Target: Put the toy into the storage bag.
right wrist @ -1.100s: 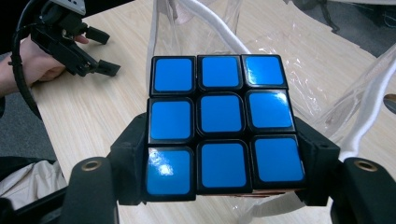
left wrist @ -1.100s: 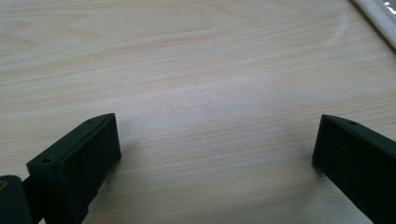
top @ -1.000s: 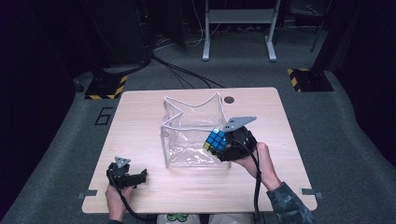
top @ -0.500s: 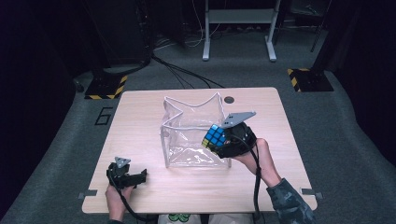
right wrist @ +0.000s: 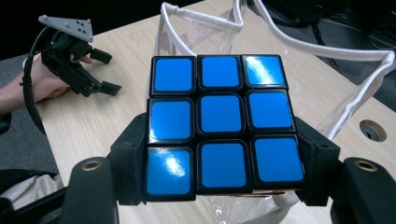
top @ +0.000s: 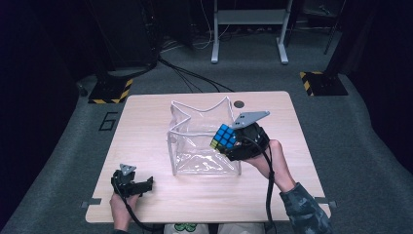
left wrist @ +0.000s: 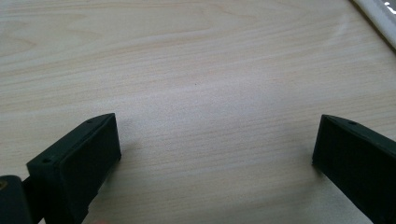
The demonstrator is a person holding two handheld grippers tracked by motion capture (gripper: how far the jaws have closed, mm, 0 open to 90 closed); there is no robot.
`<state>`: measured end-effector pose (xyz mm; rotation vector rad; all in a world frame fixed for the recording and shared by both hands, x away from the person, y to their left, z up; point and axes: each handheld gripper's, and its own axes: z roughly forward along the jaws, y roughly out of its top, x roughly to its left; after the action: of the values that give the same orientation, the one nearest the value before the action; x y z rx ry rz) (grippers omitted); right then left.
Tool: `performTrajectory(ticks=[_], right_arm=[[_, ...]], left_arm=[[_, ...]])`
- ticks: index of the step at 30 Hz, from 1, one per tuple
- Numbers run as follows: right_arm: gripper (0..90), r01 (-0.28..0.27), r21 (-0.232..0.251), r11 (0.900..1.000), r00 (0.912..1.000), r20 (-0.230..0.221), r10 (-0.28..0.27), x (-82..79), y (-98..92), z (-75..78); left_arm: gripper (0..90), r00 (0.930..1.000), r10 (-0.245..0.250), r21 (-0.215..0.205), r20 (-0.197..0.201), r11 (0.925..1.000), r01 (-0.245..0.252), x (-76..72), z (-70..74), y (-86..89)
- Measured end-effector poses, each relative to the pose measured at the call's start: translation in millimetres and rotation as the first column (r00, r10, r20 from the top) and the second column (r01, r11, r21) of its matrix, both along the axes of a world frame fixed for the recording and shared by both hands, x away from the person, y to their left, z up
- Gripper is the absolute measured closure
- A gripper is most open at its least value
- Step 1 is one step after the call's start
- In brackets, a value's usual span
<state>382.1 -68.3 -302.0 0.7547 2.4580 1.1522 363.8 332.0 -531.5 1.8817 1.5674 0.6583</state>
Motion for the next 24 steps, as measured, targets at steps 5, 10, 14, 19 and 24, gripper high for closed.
performTrajectory(ticks=[5,10,14,19,24], right_arm=[[33.7,-0.002,-0.005,1.000,0.9999,0.013,0.002,3.6,1.9,6.1],[33.7,0.002,-0.006,1.000,0.9997,0.022,-0.002,7.6,4.3,11.3],[33.7,0.004,-0.008,1.000,0.9997,0.026,-0.004,12.0,6.3,15.4],[33.7,0.003,-0.015,1.000,0.9994,0.035,-0.002,16.7,8.5,19.7],[33.6,0.006,-0.019,1.000,0.9994,0.034,-0.005,20.8,10.5,22.5]], left_arm=[[0.6,1.0000,0.000,0.000,0.000,1.0000,0.000,0.0,0.0,0.0],[0.6,1.0000,0.000,0.000,0.000,1.0000,0.000,0.0,0.0,0.0],[0.6,1.0000,0.000,0.000,0.000,1.0000,0.000,0.0,0.0,0.0],[0.6,1.0000,0.000,0.000,0.000,1.0000,0.000,0.0,0.0,0.0],[0.6,1.0000,0.000,0.000,0.000,1.0000,0.000,0.0,0.0,0.0]])
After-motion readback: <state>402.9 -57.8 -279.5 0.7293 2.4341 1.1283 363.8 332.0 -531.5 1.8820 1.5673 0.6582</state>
